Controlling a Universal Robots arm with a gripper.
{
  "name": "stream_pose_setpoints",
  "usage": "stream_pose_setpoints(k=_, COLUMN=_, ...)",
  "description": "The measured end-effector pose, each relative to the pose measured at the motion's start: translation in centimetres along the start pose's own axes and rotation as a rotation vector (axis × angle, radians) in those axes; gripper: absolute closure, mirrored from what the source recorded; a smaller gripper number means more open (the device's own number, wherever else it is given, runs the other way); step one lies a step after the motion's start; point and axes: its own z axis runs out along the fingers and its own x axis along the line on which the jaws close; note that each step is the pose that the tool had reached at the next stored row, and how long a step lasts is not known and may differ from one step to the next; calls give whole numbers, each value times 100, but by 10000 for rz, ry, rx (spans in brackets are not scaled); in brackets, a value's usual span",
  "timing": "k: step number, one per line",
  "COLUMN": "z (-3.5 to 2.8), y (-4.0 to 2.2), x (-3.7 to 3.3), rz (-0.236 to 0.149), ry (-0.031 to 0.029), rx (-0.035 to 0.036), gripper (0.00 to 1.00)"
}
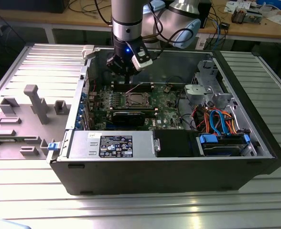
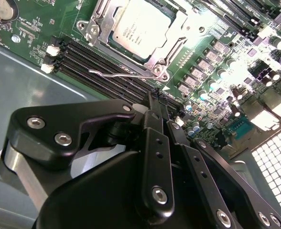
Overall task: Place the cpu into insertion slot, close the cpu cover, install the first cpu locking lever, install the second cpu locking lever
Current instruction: 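Install the first cpu locking lever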
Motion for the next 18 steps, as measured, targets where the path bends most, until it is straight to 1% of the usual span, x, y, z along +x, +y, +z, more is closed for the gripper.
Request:
stream_pose_setpoints(k=7, z=0, y=-3, x=0, rz=-2, ry=-1, rx=-11, gripper=89)
stream_pose_setpoints(k=8, z=0, y=-4, x=0, rz=-2, ry=-1, rx=-32, gripper=89)
stream_pose_setpoints(k=9, z=1, y=-5, x=0, rz=1, ry=-3, rx=-101, gripper=89)
stream_pose_setpoints(k=10, z=2, y=-6, x=0, rz=4, ry=-9, rx=-226, gripper=89)
stream_pose_setpoints(k=11, z=5, y=-9, x=-1, rz=12, ry=-14, rx=-317, gripper=89)
stream_pose_setpoints(k=13, z=11, y=-9, x=-2, rz=25, ry=-17, rx=-352, gripper=89)
stream_pose_setpoints(k=18, z=13, y=-10, x=-3, rz=24, ry=-16, rx=-352, gripper=89)
